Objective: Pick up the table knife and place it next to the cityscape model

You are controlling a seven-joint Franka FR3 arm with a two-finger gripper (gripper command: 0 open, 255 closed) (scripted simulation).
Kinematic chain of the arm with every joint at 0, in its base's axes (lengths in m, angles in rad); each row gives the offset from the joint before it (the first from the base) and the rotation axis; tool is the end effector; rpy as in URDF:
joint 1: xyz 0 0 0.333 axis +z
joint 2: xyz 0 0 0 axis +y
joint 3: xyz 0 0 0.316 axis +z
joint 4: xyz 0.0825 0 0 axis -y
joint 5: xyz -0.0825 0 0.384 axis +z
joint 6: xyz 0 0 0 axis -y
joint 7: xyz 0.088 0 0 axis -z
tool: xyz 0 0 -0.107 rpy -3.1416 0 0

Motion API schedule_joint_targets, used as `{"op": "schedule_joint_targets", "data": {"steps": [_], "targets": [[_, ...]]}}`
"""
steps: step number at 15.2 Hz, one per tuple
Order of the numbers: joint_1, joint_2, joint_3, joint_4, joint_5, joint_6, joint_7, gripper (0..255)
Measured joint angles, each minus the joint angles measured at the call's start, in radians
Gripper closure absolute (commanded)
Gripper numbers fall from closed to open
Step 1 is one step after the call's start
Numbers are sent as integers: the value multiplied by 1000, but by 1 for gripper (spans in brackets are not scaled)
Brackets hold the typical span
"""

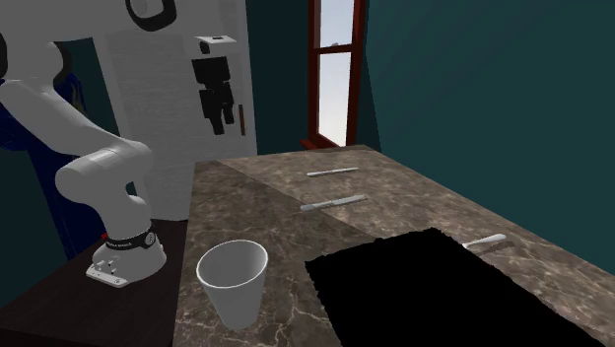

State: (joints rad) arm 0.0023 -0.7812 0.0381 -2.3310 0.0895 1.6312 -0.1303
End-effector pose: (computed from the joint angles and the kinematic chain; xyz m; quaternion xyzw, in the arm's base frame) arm 0.3141 0.0256 0.6065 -0.9955 -0.0793 -0.0420 0.0292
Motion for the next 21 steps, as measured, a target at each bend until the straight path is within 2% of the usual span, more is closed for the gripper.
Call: {"op": "schedule_joint_targets", "data": {"steps": [2, 7, 16, 21], "targets": [[2, 16, 2, 2, 0, 14, -4, 0], [23, 141, 34, -5, 3, 149, -23, 0], [55, 428, 98, 44, -15, 394, -50, 0], [70, 605, 134, 118, -48, 500, -49, 0]]}}
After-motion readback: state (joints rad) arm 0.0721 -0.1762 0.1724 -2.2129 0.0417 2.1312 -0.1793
